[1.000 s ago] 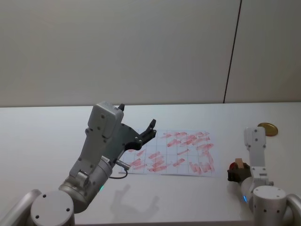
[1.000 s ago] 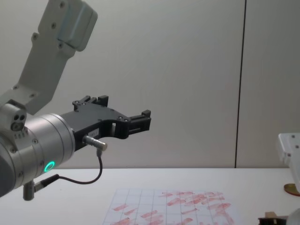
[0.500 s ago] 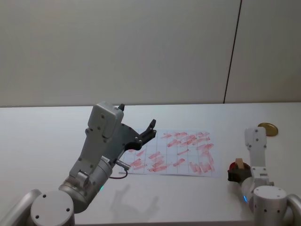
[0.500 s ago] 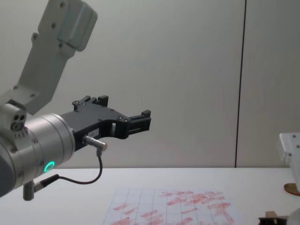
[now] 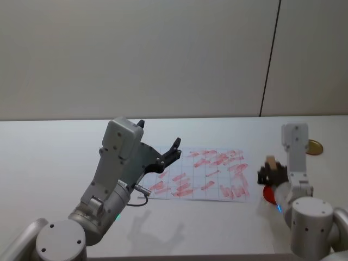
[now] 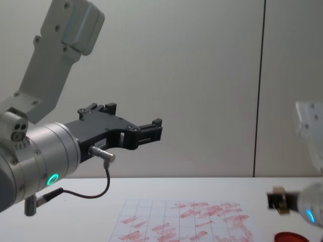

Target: Use the one hand to pick up the stamp and affix it onto the A4 paper.

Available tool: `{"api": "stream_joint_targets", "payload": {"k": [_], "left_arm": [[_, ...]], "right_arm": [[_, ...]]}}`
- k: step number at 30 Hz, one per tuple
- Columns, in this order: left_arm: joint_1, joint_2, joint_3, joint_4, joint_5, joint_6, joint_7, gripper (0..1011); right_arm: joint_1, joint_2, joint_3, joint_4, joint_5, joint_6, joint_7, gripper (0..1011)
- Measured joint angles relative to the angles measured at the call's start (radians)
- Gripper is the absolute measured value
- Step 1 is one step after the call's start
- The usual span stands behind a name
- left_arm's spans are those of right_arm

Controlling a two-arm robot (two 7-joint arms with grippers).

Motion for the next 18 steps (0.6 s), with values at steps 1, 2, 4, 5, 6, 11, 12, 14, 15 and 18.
{"api": "stream_joint_targets", "payload": {"k": [1, 2, 4, 5, 6, 11, 12, 14, 15, 18], "left_arm": [[0.0, 0.0, 0.0, 0.0, 0.0, 0.0, 0.0, 993], [0.0, 0.0, 0.0, 0.0, 0.0, 0.0, 0.0, 993], [0.0, 0.0, 0.0, 0.0, 0.0, 0.0, 0.0, 993], [0.0, 0.0, 0.0, 0.0, 0.0, 0.0, 0.0, 993], [0.0, 0.0, 0.0, 0.0, 0.0, 0.0, 0.0, 993], [0.0, 0.0, 0.0, 0.0, 0.0, 0.0, 0.0, 993], [0.0, 0.0, 0.0, 0.0, 0.0, 0.0, 0.0, 993], [0.0, 0.0, 0.0, 0.0, 0.0, 0.0, 0.0, 993], [0.0, 0.0, 0.0, 0.0, 0.0, 0.0, 0.0, 993], [0.0, 0.0, 0.0, 0.0, 0.0, 0.0, 0.0, 993]], "right_arm": [[0.0, -0.001, -0.002, -0.011, -0.001, -0.001, 0.002, 217], [0.0, -0.004, -0.006, -0.025, -0.003, -0.002, 0.007, 217], [0.0, -0.007, -0.01, -0.038, -0.005, -0.002, 0.012, 217], [0.0, -0.011, -0.014, -0.052, -0.006, -0.002, 0.019, 216], [0.0, -0.011, -0.014, -0.052, -0.006, -0.002, 0.019, 216], [0.001, -0.023, -0.03, -0.08, -0.011, 0.007, 0.046, 217], [0.001, -0.026, -0.033, -0.084, -0.013, 0.011, 0.053, 217], [0.002, -0.03, -0.038, -0.087, -0.015, 0.016, 0.062, 217], [0.002, -0.033, -0.043, -0.087, -0.017, 0.022, 0.072, 217], [0.002, -0.038, -0.05, -0.087, -0.02, 0.03, 0.084, 218]]}}
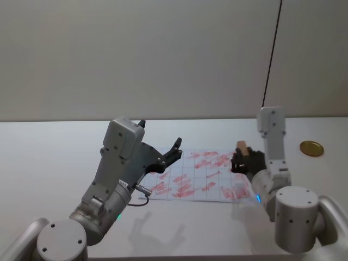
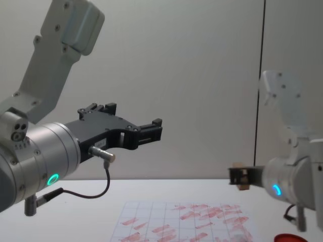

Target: Use the one hand to pick up the stamp and affix it onto the A4 paper.

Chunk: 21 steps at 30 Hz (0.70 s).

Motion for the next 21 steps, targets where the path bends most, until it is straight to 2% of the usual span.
{"api": "stream_joint_targets", "payload": {"k": [10, 21], "left_arm": [[0.0, 0.0, 0.0, 0.0, 0.0, 0.0, 0.0, 993], [0.0, 0.0, 0.0, 0.0, 0.0, 0.0, 0.0, 993]], "right_arm": [[0.009, -0.02, -0.027, 0.055, -0.03, 0.028, 0.051, 217], [0.042, -0.038, -0.036, 0.154, -0.048, 0.018, 0.074, 217]]}}
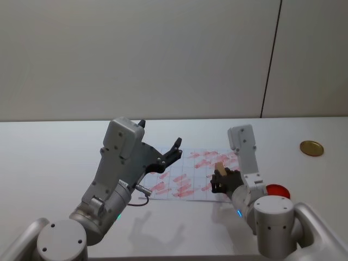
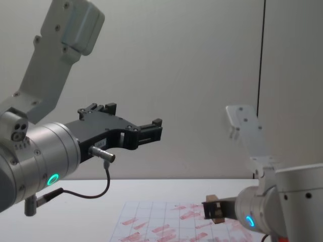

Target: Use the one hand to pick up the stamp and affix it onto the A4 paper.

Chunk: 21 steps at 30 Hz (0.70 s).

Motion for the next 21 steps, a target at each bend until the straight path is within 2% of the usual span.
{"api": "stream_joint_targets", "payload": {"k": [21], "left_arm": [[0.0, 0.0, 0.0, 0.0, 0.0, 0.0, 0.0, 993]], "right_arm": [[0.129, -0.038, 0.025, 0.269, 0.013, -0.079, 0.002, 217]]}}
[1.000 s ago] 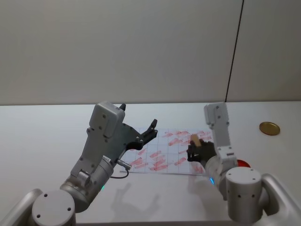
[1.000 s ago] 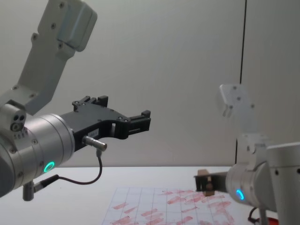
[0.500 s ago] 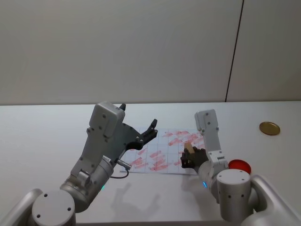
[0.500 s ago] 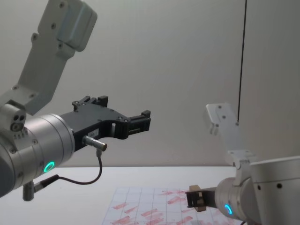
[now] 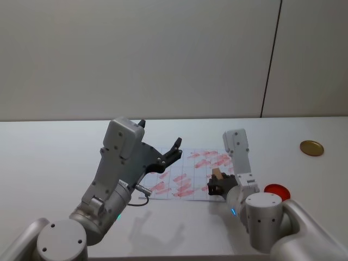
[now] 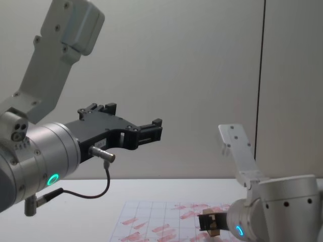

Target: Use the one hand to pick up the stamp and affix it onto the A4 paper.

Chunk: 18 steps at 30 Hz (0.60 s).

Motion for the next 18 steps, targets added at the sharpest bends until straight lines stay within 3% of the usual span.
{"api": "stream_joint_targets", "payload": {"k": [6, 18], "left_arm": [[0.0, 0.0, 0.0, 0.0, 0.0, 0.0, 0.0, 993], [0.0, 0.0, 0.0, 0.0, 0.0, 0.0, 0.0, 993]], "right_arm": [[0.035, -0.01, 0.009, 0.076, 0.014, -0.012, 0.005, 217], [0.071, -0.019, 0.021, 0.153, 0.031, -0.028, 0.017, 217]]}}
